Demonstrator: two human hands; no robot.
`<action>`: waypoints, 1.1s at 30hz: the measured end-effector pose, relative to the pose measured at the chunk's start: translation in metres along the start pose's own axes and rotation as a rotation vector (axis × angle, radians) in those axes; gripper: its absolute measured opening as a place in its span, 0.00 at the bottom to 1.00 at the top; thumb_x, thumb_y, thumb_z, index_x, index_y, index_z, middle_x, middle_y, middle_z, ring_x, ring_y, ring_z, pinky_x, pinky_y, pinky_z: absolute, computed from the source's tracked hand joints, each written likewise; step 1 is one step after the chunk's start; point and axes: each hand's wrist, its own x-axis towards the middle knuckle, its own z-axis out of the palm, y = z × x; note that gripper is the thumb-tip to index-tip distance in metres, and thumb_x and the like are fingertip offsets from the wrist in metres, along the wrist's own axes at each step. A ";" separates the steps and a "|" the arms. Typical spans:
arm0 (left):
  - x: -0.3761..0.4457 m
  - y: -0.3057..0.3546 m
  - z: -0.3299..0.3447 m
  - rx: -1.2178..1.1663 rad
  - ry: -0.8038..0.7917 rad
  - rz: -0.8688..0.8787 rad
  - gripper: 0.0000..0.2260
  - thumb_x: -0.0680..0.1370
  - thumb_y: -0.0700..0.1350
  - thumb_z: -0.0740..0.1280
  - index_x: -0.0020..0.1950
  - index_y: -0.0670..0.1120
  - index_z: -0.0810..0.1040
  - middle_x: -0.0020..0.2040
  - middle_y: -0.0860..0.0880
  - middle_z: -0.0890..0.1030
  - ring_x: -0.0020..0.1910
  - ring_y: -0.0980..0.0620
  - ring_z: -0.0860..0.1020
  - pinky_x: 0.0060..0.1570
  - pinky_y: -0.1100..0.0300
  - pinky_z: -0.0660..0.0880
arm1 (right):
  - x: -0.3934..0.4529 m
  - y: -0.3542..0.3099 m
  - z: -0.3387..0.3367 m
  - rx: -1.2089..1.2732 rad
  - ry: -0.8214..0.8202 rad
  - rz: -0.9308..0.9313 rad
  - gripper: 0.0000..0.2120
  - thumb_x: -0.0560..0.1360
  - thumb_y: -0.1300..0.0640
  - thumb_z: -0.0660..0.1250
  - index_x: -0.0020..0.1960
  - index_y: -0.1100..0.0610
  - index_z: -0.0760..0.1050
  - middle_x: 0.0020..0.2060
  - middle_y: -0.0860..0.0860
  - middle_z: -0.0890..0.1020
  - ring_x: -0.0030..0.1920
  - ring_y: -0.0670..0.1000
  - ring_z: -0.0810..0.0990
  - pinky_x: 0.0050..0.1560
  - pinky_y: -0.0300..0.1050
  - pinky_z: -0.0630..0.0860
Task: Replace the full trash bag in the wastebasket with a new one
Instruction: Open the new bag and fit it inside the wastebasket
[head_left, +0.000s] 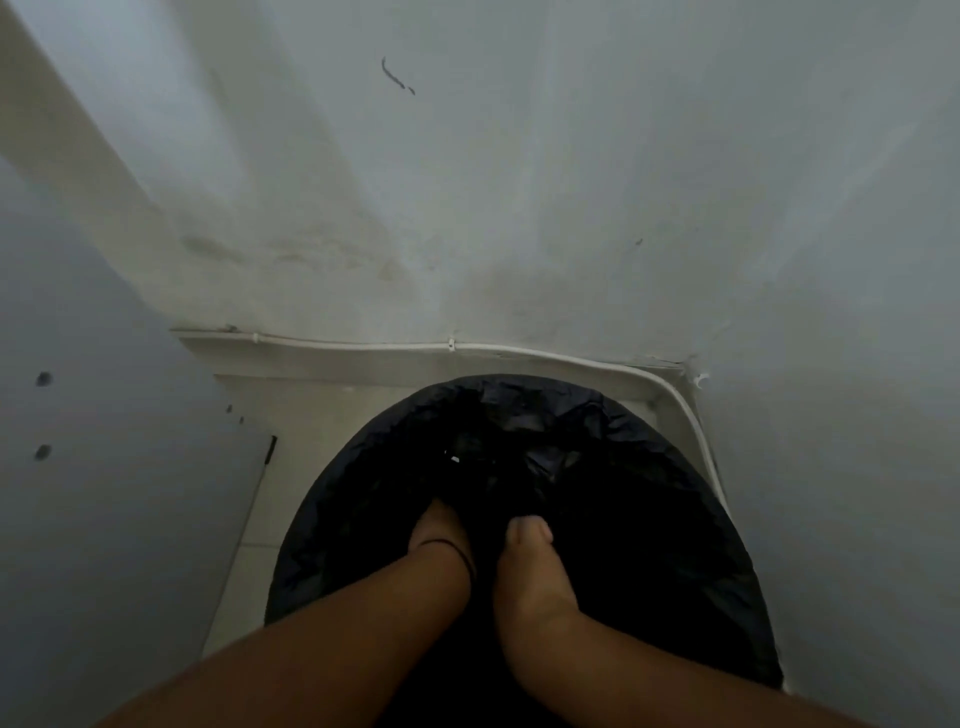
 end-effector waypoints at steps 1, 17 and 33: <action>0.004 0.000 -0.002 0.053 0.037 0.023 0.28 0.81 0.51 0.54 0.76 0.41 0.47 0.77 0.41 0.53 0.75 0.41 0.52 0.72 0.47 0.50 | 0.002 0.002 -0.003 0.082 -0.031 0.021 0.20 0.79 0.54 0.52 0.69 0.61 0.65 0.60 0.62 0.71 0.58 0.61 0.67 0.41 0.53 0.66; 0.054 0.014 0.022 0.176 0.047 0.027 0.30 0.81 0.50 0.53 0.76 0.42 0.40 0.78 0.42 0.45 0.76 0.42 0.45 0.72 0.45 0.42 | 0.033 0.011 0.011 0.578 -0.130 0.025 0.23 0.79 0.56 0.61 0.72 0.59 0.63 0.69 0.60 0.68 0.67 0.61 0.67 0.66 0.58 0.67; 0.049 0.010 0.020 -0.160 -0.047 0.077 0.27 0.82 0.51 0.53 0.77 0.43 0.47 0.77 0.42 0.51 0.76 0.42 0.50 0.73 0.46 0.48 | 0.026 0.007 0.024 0.195 -0.106 -0.164 0.28 0.79 0.46 0.54 0.75 0.58 0.56 0.71 0.62 0.62 0.69 0.63 0.60 0.65 0.62 0.60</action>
